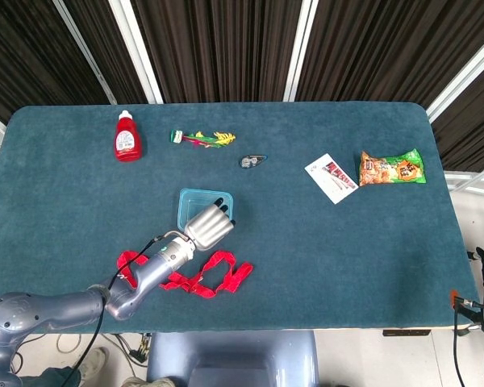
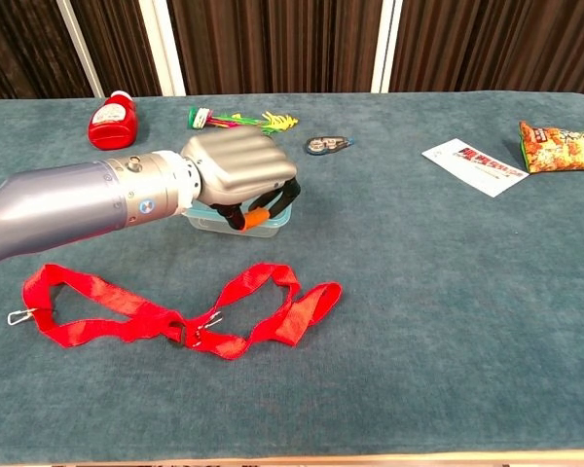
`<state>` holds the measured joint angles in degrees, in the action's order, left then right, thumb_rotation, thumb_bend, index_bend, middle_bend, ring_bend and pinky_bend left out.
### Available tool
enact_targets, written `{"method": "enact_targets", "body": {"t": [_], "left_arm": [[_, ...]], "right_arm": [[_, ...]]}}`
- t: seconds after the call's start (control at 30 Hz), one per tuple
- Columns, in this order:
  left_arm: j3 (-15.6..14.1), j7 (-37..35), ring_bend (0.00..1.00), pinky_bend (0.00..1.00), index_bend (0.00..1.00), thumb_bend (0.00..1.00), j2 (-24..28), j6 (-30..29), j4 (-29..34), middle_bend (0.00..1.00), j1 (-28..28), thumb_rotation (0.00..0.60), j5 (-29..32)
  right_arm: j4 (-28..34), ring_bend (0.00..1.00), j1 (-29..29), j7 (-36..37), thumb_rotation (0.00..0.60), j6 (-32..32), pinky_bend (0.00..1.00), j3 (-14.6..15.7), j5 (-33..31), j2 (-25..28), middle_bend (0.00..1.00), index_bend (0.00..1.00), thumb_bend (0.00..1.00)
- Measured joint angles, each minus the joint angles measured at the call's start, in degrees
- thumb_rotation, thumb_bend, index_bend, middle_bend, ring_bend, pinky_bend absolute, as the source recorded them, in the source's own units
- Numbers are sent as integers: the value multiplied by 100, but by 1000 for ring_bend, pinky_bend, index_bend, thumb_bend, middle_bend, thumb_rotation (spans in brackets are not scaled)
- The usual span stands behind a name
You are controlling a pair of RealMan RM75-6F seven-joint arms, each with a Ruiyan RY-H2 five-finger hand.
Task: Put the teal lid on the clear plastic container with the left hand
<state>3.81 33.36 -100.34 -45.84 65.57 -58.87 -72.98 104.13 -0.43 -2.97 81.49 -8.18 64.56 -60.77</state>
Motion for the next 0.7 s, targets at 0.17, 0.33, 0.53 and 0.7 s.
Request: {"method": "enact_targets", "body": {"t": [0.17,0.33,0.53,0.7], "left_arm": [[156,-82,330,255,701,483,120,-216,196,562,27,600,-34],[392,-196,325,255,604,483,409,-437,628,543,87,600,16],[616,-203,214,179,346,464,831,-766,1304,379,302,600,315],[587,272,69,105,159,381,1166,-1505,1957,170,744,600,569]], "right_arm": [[-3,23,3,-11,600,5,0,1,11,-2,39,57,392],[-30,23,4,-32,600,30,0,2,33,-19,39,56,392],[-67,23,7,-46,600,49,0,10,84,-28,39,57,392],[-128,23,21,-63,600,56,0,43,233,-19,39,57,392]]}}
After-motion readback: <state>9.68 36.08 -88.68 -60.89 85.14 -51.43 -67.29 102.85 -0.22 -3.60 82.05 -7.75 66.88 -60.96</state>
